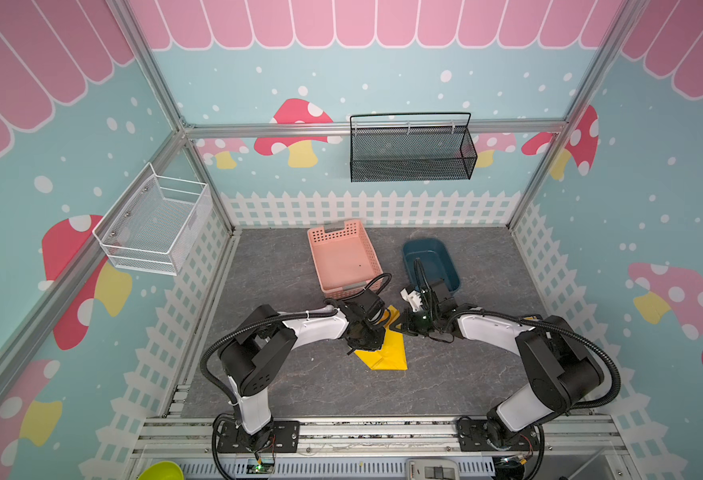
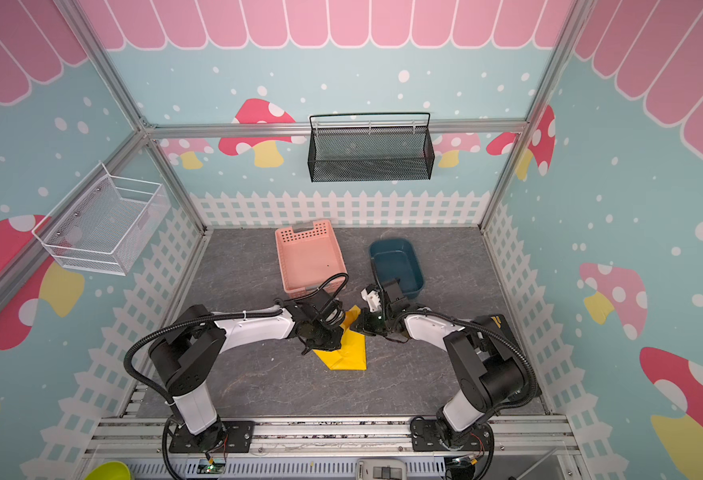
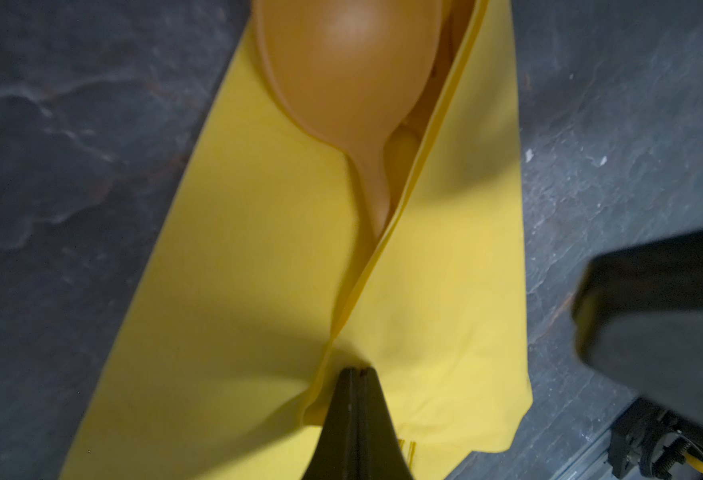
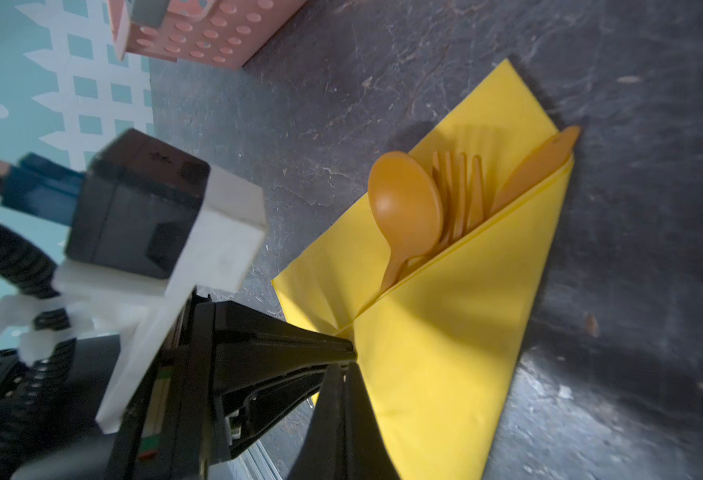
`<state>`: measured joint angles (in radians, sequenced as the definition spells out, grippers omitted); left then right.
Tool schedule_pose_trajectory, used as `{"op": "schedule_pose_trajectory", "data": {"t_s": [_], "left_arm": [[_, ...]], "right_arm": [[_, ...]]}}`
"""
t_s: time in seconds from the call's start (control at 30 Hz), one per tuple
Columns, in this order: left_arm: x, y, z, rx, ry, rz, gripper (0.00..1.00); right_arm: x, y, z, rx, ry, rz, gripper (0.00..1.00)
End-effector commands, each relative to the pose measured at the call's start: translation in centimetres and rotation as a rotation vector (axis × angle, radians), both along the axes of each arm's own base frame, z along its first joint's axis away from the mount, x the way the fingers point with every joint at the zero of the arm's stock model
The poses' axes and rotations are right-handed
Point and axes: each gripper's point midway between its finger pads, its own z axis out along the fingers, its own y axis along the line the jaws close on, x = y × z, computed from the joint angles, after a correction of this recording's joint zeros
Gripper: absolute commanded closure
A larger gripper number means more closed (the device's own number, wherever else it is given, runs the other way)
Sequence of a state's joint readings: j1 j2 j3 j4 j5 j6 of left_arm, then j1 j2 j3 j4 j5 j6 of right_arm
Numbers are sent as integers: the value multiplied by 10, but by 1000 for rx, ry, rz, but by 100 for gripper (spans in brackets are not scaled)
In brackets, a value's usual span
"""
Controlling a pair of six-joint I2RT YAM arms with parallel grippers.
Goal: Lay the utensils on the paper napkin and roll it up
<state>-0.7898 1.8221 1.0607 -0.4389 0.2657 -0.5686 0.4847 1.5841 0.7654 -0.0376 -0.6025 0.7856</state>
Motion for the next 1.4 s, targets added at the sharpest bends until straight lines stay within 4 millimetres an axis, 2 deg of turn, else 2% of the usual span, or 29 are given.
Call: {"op": "schedule_pose_trajectory", "data": {"t_s": [0.0, 0.23, 0.57, 1.03, 1.37], "left_arm": [[-3, 19, -15, 80, -5, 28, 100], [-1, 20, -15, 3, 13, 77, 100], [-3, 25, -18, -76, 57, 126, 100], [-5, 27, -19, -91, 64, 139, 100], [-4, 30, -16, -96, 51, 155, 100]], "right_arm": [[-11, 2, 1, 7, 13, 36, 99], [-22, 22, -4, 1, 47, 73, 99], [-20, 37, -18, -37, 66, 70, 99], [-3, 36, -36, -177, 84, 36, 100], [-7, 28, -55, -305, 91, 59, 100]]}}
